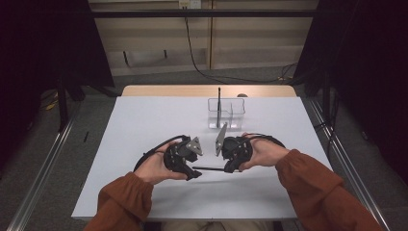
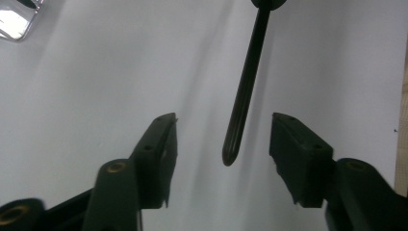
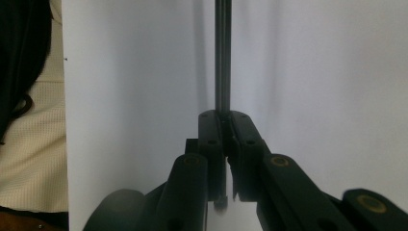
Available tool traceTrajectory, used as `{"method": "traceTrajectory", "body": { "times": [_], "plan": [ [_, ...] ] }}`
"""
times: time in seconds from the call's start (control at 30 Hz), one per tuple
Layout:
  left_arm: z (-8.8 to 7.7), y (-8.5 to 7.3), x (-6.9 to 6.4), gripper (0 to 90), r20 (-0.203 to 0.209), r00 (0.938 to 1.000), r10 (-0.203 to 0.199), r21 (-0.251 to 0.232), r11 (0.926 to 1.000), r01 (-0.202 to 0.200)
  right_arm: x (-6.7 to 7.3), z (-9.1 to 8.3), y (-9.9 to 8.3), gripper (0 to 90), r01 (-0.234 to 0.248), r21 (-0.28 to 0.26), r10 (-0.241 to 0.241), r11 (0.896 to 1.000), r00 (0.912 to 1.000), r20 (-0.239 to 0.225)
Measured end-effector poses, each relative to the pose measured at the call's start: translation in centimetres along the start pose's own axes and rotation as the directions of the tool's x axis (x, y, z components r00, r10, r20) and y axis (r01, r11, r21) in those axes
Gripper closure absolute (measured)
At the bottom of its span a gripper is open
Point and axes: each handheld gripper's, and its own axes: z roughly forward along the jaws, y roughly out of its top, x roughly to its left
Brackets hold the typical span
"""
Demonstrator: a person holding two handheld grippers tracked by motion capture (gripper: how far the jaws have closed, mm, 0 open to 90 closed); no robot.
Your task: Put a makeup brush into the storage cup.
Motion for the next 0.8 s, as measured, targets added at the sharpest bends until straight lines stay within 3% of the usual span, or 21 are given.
{"method": "traceTrajectory", "body": {
  "times": [0.1, 0.3, 0.57, 0.8],
  "plan": [
    [0.3, 0.1, -0.1, 54.8, 0.012, 0.9999, 0.011, 0.003, 0.9999, -0.011, 0.1, 0.2, 0.2, 85.0, 0.006, 0.0, -0.006, 1.0, 1.0, -0.004],
    [0.7, 0.4, -0.4, 64.7, 0.027, 0.9993, 0.026, -0.001, 0.9997, -0.026, 0.1, 0.3, 0.3, 85.0, 0.012, -0.006, -0.012, 1.0, 0.9999, -0.007],
    [1.2, 0.5, -0.2, 74.5, 0.039, 0.9992, 0.008, -0.014, 0.9999, -0.008, 0.1, 0.3, 0.2, 84.9, 0.017, -0.007, -0.017, 1.0, 0.9999, -0.003],
    [1.7, 0.5, 0.0, 78.6, 0.036, 0.9989, 0.031, -0.001, 0.9995, -0.031, -0.1, 0.3, 0.0, 84.9, 0.012, -0.018, -0.012, 1.0, 0.9998, 0.013]
  ]
}}
